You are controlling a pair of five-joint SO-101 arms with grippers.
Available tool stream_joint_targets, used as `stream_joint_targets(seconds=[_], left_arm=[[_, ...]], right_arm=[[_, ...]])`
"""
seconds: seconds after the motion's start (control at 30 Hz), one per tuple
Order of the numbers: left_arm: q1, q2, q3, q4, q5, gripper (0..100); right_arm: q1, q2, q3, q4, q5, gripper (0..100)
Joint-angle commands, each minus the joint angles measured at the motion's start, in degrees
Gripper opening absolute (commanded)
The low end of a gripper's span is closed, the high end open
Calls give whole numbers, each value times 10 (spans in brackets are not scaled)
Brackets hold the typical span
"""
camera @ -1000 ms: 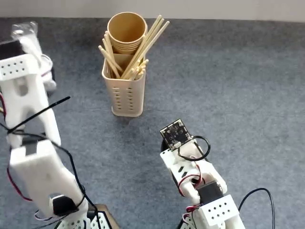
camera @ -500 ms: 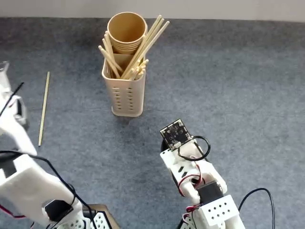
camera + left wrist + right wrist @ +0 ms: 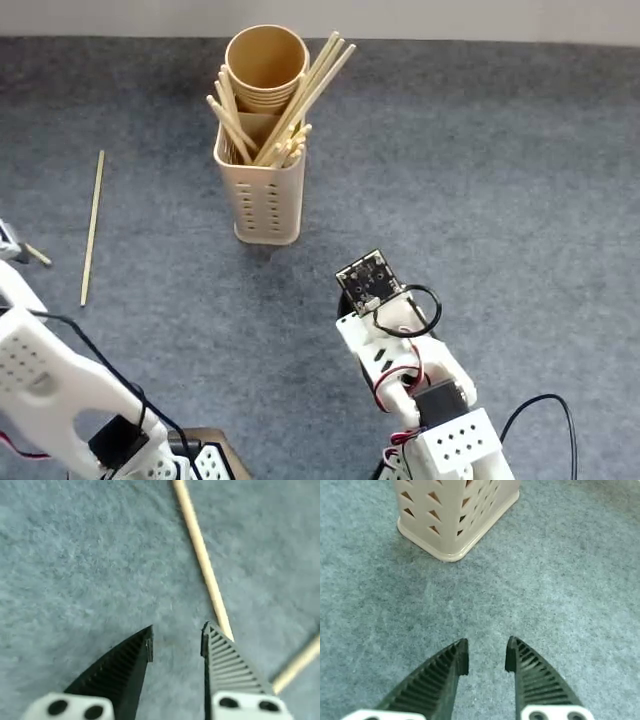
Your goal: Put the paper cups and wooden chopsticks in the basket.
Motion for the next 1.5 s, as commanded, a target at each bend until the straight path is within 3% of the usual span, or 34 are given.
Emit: stream_joint_targets(seconds=[0.0,0.17,0.43,0.77,1.0,1.1,1.3,1.37,1.47], left_arm=[[22,58,-106,3,88,185],[34,128,-222,49,109,185],[38,158,-401,190,107,185],[58,242,-368,90,108,184],[54,305,-423,93,104,101],[73,309,-460,135,58,0],[134,306,-509,286,-5,4],[135,302,-525,287,-11,4],[137,276,-506,288,-76,4]], right_arm=[[-5,-5,-2,-7,5,139],[-5,-5,-2,-7,5,139],[-5,-5,-2,-7,5,139],[-5,-5,-2,-7,5,139],[-5,-5,-2,-7,5,139],[-5,-5,-2,-7,5,139],[-5,-5,-2,-7,5,139],[-5,-5,-2,-7,5,139],[-5,-5,-2,-7,5,139]])
